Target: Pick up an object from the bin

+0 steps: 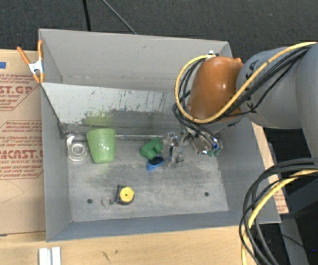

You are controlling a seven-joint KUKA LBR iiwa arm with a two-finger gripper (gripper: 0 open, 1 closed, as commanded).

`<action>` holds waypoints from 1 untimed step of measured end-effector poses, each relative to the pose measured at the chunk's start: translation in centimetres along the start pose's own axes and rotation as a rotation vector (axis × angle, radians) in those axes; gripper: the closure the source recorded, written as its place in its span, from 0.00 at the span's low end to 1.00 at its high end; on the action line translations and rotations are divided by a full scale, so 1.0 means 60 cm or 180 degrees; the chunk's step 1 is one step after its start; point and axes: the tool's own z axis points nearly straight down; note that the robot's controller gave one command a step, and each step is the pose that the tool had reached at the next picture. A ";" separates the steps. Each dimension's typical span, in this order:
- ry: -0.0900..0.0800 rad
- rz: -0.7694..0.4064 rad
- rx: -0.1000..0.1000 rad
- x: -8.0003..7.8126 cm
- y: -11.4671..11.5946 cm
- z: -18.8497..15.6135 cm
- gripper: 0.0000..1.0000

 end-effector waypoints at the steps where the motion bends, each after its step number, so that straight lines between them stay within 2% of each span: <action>1: 0.0000 0.0000 0.0000 0.000 0.000 0.000 0.00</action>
Offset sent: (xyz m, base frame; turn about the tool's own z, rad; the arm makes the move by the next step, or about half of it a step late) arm 0.0000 0.0000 0.0000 0.0000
